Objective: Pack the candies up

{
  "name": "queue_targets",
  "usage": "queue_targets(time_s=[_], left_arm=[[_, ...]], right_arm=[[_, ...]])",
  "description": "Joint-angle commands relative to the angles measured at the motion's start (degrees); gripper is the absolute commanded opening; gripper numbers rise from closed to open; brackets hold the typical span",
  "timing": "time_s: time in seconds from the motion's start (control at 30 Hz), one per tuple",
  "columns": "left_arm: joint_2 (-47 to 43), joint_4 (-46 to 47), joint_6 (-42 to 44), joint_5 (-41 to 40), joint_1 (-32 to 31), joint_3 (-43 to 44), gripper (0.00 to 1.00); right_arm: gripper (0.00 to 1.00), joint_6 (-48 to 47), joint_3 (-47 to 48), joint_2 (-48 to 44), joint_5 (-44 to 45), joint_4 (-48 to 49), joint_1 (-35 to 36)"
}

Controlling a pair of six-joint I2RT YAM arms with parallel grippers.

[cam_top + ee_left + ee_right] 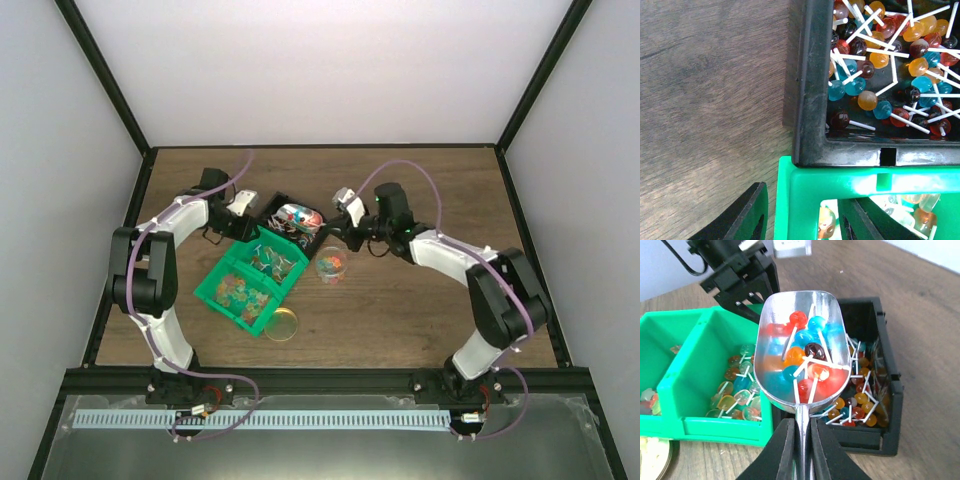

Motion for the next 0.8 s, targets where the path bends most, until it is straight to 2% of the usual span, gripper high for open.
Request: queue_targets(time_s=[0.0, 0.27, 0.5, 0.77], left_arm=[[0.70, 1.51, 0.07, 0.89, 0.35, 1.96, 0.41], [0.70, 1.33, -0.18, 1.25, 0.35, 2.45, 0.42], [0.82, 1.39, -0.37, 1.76, 0.35, 2.80, 0.47], [0.35, 0.80, 0.26, 2.19, 0.35, 3.36, 0.50]], right_arm=[[0.01, -7.14, 0.21, -6.65, -4.03, -7.85, -2.14], [0.01, -16.70, -2.27, -17.04, -5.32, -22.32, -6.08], [0.01, -24.24, -4.66, -24.50, -4.20, -33.27, -10.22], [0.01, -29.07, -6.16, -28.02, -1.36, -42.29, -11.25]])
